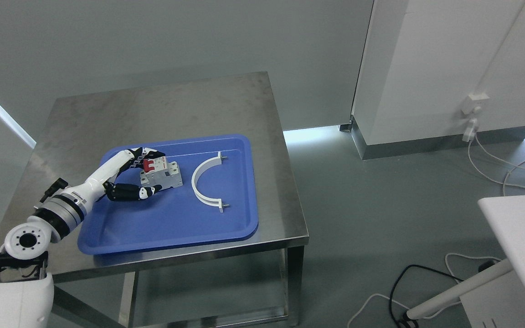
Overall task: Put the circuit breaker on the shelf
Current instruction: 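Close the left hand fingers around the circuit breaker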
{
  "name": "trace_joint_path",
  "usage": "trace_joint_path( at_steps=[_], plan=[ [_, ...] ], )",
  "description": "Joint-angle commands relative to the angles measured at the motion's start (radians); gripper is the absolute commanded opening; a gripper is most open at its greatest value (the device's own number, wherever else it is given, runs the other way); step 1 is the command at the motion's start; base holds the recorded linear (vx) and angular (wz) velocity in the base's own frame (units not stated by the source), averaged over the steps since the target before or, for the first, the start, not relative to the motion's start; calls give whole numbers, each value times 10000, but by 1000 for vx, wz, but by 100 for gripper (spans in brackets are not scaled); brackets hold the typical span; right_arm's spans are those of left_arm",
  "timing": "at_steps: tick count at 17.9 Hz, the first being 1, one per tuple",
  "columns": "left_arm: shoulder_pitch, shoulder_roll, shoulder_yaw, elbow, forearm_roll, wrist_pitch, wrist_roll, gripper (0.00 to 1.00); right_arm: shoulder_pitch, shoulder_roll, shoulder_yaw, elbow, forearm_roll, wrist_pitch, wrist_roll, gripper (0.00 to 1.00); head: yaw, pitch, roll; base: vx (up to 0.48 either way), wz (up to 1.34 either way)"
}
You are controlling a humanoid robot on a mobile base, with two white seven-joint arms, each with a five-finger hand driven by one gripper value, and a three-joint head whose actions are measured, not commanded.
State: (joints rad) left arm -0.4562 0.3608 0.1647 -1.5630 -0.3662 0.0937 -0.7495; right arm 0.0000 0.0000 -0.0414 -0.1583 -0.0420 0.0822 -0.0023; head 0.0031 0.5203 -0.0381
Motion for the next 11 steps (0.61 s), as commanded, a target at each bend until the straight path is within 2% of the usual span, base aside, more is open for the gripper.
trace_joint_path(
  at_steps=[1,8,9,11],
  plan=[
    [-55,134,-82,413,-111,-47,-22,49,169,-175,0,-12,6,-346,-7,100,0,0,0,-8,19],
    [-162,-142,-190,688,-142,-124,25,47,169,-175,0,3,-10,-346,-7,100,0,0,0,-8,-1],
    [-238,-51,-190,780,-142,-154,-6,42,169,-175,0,3,6,-346,-7,100,0,0,0,0,-20],
    [-239,-34,-83,919,-127,-642,-22,19,169,-175,0,-12,6,-346,-7,100,0,0,0,9,-19]
  ],
)
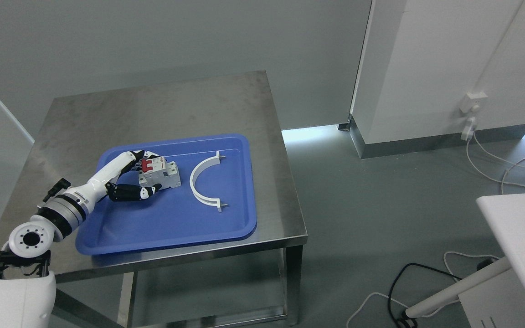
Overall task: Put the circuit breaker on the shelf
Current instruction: 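Close the left hand fingers around the circuit breaker, then lift the circuit breaker off the tray with the left hand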
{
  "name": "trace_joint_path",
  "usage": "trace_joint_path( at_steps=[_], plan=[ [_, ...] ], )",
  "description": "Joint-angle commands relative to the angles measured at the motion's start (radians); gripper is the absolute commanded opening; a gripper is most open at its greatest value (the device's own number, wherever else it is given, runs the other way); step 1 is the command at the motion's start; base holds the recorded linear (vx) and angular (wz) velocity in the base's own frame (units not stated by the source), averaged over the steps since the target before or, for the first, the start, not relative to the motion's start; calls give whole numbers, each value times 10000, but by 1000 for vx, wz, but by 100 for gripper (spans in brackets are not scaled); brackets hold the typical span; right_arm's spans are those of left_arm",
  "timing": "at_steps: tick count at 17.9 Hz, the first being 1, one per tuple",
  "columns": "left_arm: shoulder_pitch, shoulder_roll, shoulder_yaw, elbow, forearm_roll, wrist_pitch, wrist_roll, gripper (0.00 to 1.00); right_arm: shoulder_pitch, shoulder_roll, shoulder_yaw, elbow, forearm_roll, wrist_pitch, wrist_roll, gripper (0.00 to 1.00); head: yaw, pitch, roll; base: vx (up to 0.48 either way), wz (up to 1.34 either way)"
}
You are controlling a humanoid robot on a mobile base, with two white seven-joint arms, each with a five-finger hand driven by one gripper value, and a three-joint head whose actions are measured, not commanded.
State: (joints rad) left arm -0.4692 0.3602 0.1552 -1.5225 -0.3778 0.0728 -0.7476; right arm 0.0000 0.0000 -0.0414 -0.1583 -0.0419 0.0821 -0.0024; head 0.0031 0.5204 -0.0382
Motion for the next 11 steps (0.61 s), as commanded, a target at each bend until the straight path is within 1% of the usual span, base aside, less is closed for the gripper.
trace_joint_path(
  at_steps=[1,3,4,5,6,7,8,9,10,11],
  plan=[
    [-95,-43,58,650,-26,-816,-40,13,168,-175,0,-12,-10,-346,-7,100,0,0,0,11,-1],
    [-110,-181,379,881,-11,-1355,5,7,168,-175,0,3,-10,-346,-7,100,0,0,0,7,6],
    [-155,-258,594,882,50,-1418,51,6,168,-175,0,-12,-10,-346,-7,100,0,0,0,2,12],
    [-384,-653,1021,836,172,-1419,82,6,168,-175,0,-12,5,-346,-7,100,0,0,0,-7,28],
    [-963,-1508,1769,790,462,-1449,113,7,168,-175,0,3,5,-346,-7,100,0,0,0,-7,28],
    [-1607,-2670,2749,683,875,-1601,128,8,168,-175,0,3,5,-346,-7,100,0,0,0,-13,3],
    [-2145,-3428,3746,500,1259,-1876,128,8,168,-175,0,3,-10,-346,-7,100,0,0,0,-13,3],
    [-2363,-3428,4257,392,1566,-2122,189,8,168,-175,0,3,-10,-346,-7,100,0,0,0,0,0],
    [-2350,-3428,4247,285,1995,-2246,539,10,168,-175,0,-12,-10,-346,-7,100,0,0,0,0,0],
    [-2304,-3428,4307,253,2333,-2262,1150,14,168,-175,0,3,5,-346,-7,100,0,0,0,0,0]
  ],
)
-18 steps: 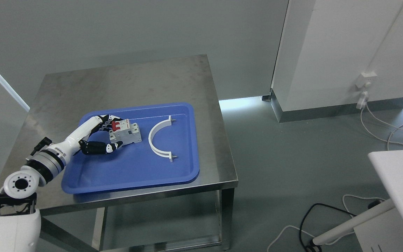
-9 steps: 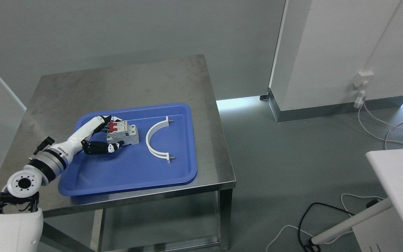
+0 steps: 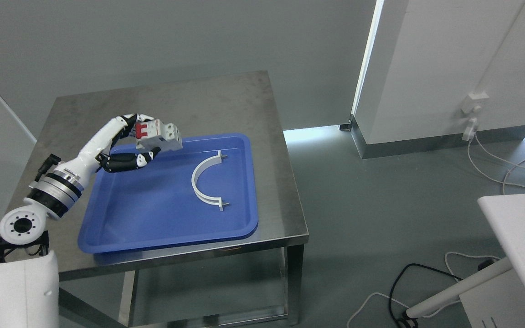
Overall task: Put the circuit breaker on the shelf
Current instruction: 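Lift the circuit breaker off the tray with the left hand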
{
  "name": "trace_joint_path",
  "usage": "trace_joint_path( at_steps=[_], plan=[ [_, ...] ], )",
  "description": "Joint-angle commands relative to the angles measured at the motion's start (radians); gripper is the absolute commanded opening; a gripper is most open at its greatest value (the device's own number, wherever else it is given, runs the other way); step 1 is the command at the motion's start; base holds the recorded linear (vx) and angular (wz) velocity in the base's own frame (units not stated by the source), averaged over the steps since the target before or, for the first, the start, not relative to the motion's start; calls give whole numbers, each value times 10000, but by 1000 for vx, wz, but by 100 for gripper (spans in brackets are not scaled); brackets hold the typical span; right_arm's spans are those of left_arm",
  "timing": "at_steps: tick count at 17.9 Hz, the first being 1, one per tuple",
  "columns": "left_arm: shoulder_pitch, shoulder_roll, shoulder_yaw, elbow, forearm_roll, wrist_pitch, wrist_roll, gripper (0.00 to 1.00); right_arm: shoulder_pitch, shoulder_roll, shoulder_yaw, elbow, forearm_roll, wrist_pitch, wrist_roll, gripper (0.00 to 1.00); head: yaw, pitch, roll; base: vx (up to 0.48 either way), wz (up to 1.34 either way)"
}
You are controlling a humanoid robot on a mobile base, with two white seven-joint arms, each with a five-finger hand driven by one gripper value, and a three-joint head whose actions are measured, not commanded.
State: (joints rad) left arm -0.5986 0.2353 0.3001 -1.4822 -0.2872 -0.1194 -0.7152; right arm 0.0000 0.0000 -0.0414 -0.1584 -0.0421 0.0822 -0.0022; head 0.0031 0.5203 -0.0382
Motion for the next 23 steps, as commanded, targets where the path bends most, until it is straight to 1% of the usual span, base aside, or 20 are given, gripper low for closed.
trace_joint_path(
  at_steps=[1,2,3,5,7,9,11,12,15,16,19,23],
  plan=[
    [-873,-2178,2874,-180,1612,-371,1561,16,168,-175,0,4,-9,-346,-9,100,0,0,0,0,0],
    [-719,-2178,2874,-272,1675,-477,2343,16,168,-175,0,4,6,-346,-9,100,0,0,0,4,-17],
    [-551,-2178,2813,-516,1691,-630,2837,16,168,-175,0,4,6,-346,-9,100,0,0,0,4,-17],
    [60,-2178,2493,-930,1722,-998,2903,18,168,-175,0,4,6,-346,-9,100,0,0,0,0,0],
    [1056,-2178,1941,-1634,1904,-1137,2903,19,168,-175,0,-12,6,-346,-24,100,0,0,0,0,0],
    [1536,-2178,1831,-1868,2044,-1474,3163,19,168,-175,0,4,-9,-346,-9,100,0,0,0,0,0],
    [1705,-2178,1831,-1944,2044,-1582,4292,19,168,-175,0,3,6,-346,-9,100,0,0,0,0,0],
    [1843,-2178,1740,-1945,2044,-1720,4663,19,168,-175,0,4,-9,-346,-9,100,0,0,0,0,0],
    [2913,-2178,959,-2296,2028,-2271,4744,18,168,-175,0,4,6,-346,-9,100,0,0,0,-1,-12],
    [3221,-2178,911,-2298,2028,-2486,4729,18,168,-175,0,4,6,-346,-9,100,0,0,0,0,0],
    [3668,-2178,895,-2298,2028,-2687,4667,18,168,-175,0,4,6,-346,-9,100,0,0,0,0,5],
    [3930,-2178,880,-2298,2028,-2978,4667,18,168,-175,0,4,-9,-346,-9,100,0,0,0,0,3]
  ],
)
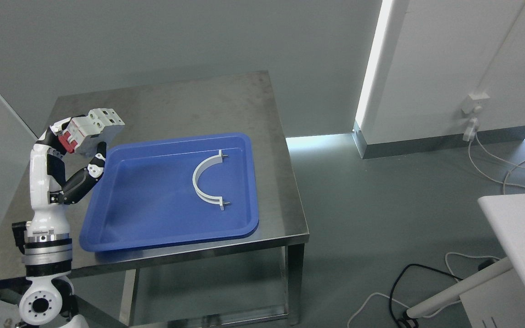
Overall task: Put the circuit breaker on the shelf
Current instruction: 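Lift the circuit breaker off the tray with the left hand, then hold the breaker in the left hand while turning toward the bin shelf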
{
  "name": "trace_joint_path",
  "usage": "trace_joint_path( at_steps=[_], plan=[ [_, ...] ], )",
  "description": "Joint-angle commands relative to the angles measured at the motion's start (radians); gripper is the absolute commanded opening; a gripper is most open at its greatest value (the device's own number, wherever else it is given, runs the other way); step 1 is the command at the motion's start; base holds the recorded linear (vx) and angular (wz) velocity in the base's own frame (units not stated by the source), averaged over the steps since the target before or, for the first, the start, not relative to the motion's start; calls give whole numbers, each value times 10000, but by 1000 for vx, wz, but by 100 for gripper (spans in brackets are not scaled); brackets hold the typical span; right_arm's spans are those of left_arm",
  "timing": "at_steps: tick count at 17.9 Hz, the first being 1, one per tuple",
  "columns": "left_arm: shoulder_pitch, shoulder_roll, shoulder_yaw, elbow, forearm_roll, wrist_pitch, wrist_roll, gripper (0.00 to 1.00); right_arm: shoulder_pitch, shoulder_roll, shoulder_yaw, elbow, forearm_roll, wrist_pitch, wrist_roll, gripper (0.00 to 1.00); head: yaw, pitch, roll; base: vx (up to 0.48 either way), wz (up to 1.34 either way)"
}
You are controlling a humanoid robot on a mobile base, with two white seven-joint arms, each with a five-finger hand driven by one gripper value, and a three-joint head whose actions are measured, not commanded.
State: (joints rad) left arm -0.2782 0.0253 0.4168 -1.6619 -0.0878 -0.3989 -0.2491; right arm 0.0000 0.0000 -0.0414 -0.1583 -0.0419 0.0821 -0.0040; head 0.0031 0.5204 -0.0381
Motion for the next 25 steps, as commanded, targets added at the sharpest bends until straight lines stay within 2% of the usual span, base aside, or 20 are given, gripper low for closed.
trace_joint_path(
  at_steps=[1,6,20,25],
  plan=[
    [802,-78,-271,-500,35,-229,6,18,168,-175,0,3,4,-346,9,100,0,0,0,0,0],
    [1232,-78,-72,-500,35,-704,6,18,168,-175,0,3,5,-346,9,100,0,0,0,0,3],
    [1508,-78,-57,-500,35,-797,-9,18,168,-175,0,3,4,-346,9,100,0,0,0,-8,7],
    [1539,-78,-42,-484,35,-1240,-239,18,168,-175,0,3,4,-346,9,100,0,0,0,-126,-138]
  ],
)
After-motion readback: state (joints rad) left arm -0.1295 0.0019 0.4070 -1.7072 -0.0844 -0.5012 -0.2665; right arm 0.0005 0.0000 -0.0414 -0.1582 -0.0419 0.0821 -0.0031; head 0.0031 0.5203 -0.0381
